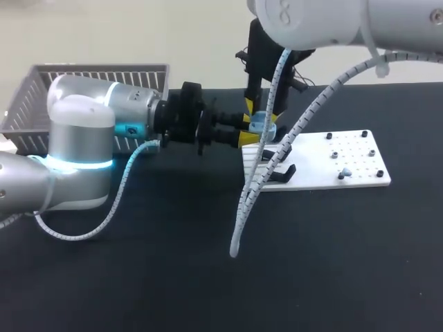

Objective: Pick up each earbud case from the left stands, insert the matching earbuds, close the lid, and place the case in the box.

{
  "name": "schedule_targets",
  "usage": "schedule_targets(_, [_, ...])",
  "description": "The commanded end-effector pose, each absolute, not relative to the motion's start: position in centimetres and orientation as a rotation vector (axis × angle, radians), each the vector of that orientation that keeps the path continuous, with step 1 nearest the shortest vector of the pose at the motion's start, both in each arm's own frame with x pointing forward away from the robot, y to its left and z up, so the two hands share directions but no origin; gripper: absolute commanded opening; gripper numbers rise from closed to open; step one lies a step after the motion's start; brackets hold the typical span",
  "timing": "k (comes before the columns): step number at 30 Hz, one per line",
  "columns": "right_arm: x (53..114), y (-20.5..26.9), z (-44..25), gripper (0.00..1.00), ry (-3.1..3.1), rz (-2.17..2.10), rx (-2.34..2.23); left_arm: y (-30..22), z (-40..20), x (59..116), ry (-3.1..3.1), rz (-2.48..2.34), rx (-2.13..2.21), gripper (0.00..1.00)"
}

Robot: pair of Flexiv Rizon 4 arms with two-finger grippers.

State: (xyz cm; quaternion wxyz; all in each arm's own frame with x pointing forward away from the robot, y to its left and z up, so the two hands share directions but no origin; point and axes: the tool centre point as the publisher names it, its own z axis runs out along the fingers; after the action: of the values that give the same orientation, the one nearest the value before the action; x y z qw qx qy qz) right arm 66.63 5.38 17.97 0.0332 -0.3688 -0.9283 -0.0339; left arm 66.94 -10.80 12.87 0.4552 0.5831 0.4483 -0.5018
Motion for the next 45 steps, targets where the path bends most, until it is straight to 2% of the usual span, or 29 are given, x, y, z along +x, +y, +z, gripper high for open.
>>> schedule_targets(1, [63.4, 4.6, 19.8, 1.0, -2.927, -0.172, -1.125, -10.8, 12.8, 66.9, 1.106, -1.233, 1.437, 0.0])
schedule_targets(4, [62.1, 3.9, 21.4, 1.0, -2.969, -0.251, -1.116, -10.8, 12.8, 66.9, 1.106, -1.233, 1.437, 0.0])
schedule_targets(8, [60.5, 3.2, 22.5, 0.93, -3.033, -0.29, -1.034, -10.8, 12.8, 66.9, 1.106, -1.233, 1.437, 0.0])
schedule_targets(10, [59.9, 3.0, 22.8, 0.86, -3.057, -0.285, -0.997, -10.8, 12.8, 66.9, 1.106, -1.233, 1.437, 0.0])
schedule_targets(14, [58.7, 1.6, 22.9, 0.82, -3.078, -0.27, -0.994, -10.8, 12.8, 66.9, 1.106, -1.233, 1.437, 0.0])
schedule_targets(15, [58.4, 1.2, 22.9, 0.83, -3.092, -0.259, -1.008, -10.8, 12.8, 66.9, 1.106, -1.233, 1.437, 0.0])
schedule_targets(17, [57.9, 0.3, 23.0, 1.0, -3.111, -0.242, -1.026, -10.8, 12.8, 66.9, 1.106, -1.233, 1.437, 0.0])
schedule_targets(21, [57.4, -1.2, 22.9, 1.0, -3.143, -0.22, -1.049, -10.8, 12.8, 66.9, 1.106, -1.233, 1.437, 0.0])
schedule_targets(26, [57.5, -3.0, 22.4, 0.91, -3.173, -0.225, -1.06, -10.8, 12.8, 66.9, 1.106, -1.233, 1.437, 0.0])
schedule_targets(31, [57.8, -4.9, 21.3, 0.9, -3.201, -0.224, -1.049, -10.8, 12.8, 66.9, 1.106, -1.233, 1.437, 0.0])
schedule_targets(33, [58.0, -5.8, 20.7, 0.85, -3.209, -0.233, -1.032, -10.8, 12.8, 66.9, 1.106, -1.233, 1.437, 0.0])
schedule_targets(38, [58.3, -7.1, 19.2, 0.82, -3.221, -0.26, -0.978, -10.8, 12.8, 66.9, 1.106, -1.233, 1.437, 0.0])
schedule_targets(42, [59.0, -7.5, 17.7, 0.74, -3.224, -0.266, -0.939, -10.8, 12.8, 66.9, 1.106, -1.233, 1.437, 0.0])
schedule_targets(45, [59.8, -8.2, 16.1, 0.75, -3.203, -0.27, -0.928, -10.8, 12.8, 66.9, 1.106, -1.233, 1.437, 0.0])
